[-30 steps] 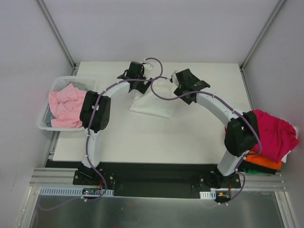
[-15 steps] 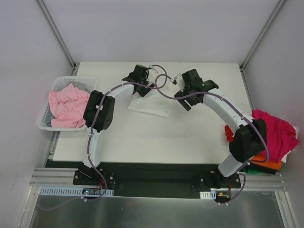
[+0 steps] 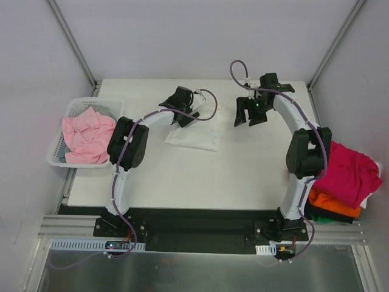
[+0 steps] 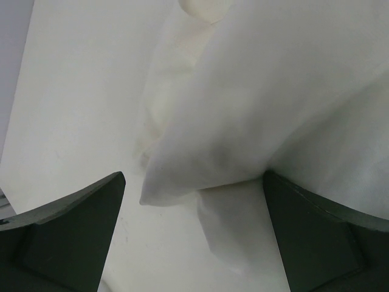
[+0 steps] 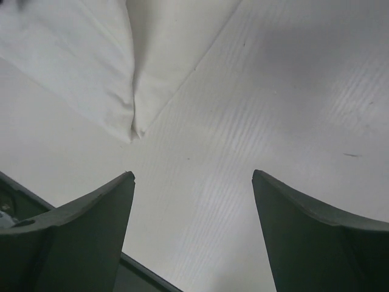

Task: Fold and stack the t-shirts
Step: Fold the tshirt

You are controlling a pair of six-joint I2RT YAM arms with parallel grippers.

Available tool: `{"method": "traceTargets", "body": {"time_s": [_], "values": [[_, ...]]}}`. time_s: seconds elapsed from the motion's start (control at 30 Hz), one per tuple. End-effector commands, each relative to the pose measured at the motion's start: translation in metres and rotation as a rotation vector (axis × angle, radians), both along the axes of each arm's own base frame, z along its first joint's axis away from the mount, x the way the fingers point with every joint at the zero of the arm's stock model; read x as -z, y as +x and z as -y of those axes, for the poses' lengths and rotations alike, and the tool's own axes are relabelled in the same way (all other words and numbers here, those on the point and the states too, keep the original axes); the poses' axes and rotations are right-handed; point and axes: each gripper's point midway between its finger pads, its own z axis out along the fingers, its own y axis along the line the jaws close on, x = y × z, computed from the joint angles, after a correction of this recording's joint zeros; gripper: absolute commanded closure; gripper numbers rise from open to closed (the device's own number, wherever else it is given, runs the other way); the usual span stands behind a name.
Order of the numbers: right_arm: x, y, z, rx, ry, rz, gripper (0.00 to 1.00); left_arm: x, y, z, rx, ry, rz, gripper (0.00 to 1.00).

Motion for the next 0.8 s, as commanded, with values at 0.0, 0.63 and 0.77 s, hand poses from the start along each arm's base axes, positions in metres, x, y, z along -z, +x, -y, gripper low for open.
{"method": "traceTargets", "body": {"time_s": [0.0, 0.63, 0.77], "values": [[0.007, 0.007, -0.028, 0.043, 0.242, -0.178, 0.18, 0.013, -0.032, -0.005, 0.035, 0.060, -0.113, 0.01], [0.039, 0.046, -0.025, 0.109, 0.503, -0.315, 0.15, 0.016, -0.071, 0.036, 0.127, 0.114, -0.165, 0.01], [0.043, 0.044, -0.020, 0.109, 0.528, -0.328, 0.14, 0.014, -0.083, 0.038, 0.133, 0.133, -0.178, 0.01]]}}
